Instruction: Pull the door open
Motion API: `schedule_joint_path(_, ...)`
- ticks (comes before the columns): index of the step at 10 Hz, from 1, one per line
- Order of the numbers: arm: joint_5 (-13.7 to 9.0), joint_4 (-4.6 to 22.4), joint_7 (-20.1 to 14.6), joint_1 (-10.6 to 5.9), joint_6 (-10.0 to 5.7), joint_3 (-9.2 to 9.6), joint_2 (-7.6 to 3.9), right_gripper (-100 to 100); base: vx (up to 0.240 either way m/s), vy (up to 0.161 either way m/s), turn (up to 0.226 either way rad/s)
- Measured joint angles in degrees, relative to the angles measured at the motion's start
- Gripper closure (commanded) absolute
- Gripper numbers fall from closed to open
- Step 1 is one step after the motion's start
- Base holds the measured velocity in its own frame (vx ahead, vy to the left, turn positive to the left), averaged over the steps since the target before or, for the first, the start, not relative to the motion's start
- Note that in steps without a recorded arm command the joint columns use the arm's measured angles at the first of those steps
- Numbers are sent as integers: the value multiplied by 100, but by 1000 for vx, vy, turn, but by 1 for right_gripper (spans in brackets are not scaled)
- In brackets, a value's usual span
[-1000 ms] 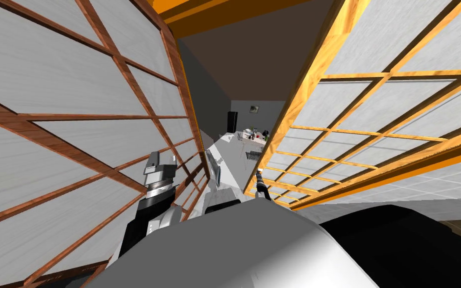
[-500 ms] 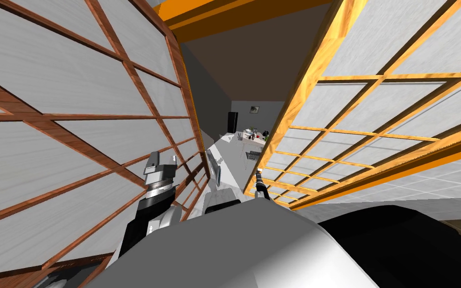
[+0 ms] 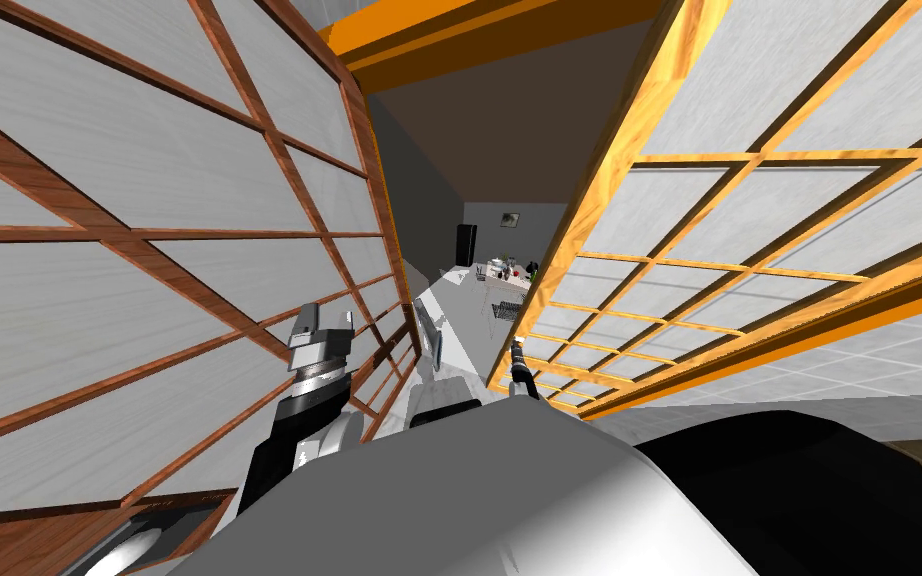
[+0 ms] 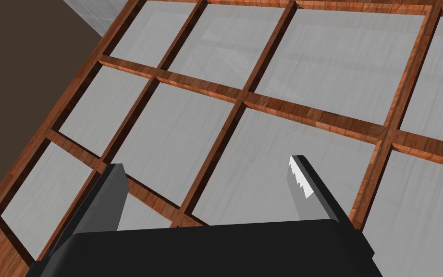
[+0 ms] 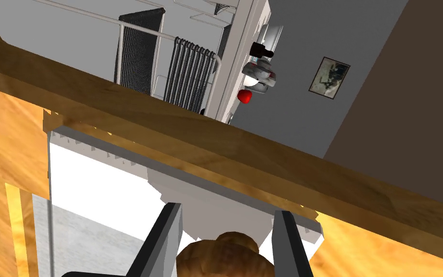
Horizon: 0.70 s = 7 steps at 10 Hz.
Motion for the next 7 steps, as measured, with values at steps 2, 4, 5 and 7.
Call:
schedule_joint_path(2,23,47,-310,-29,-80,33,-5,100,-37,-6,18)
schedule_joint_path(4,42,243,-653,-145,-173,73,-51,100,-31,-3,19)
schedule_joint_path(5,43,207,-758,-133,-176,71,-37,100,-11,-5,-14)
schedule_joint_path(7,41,161,-778,-118,-154,63,-9,100,1,7,4)
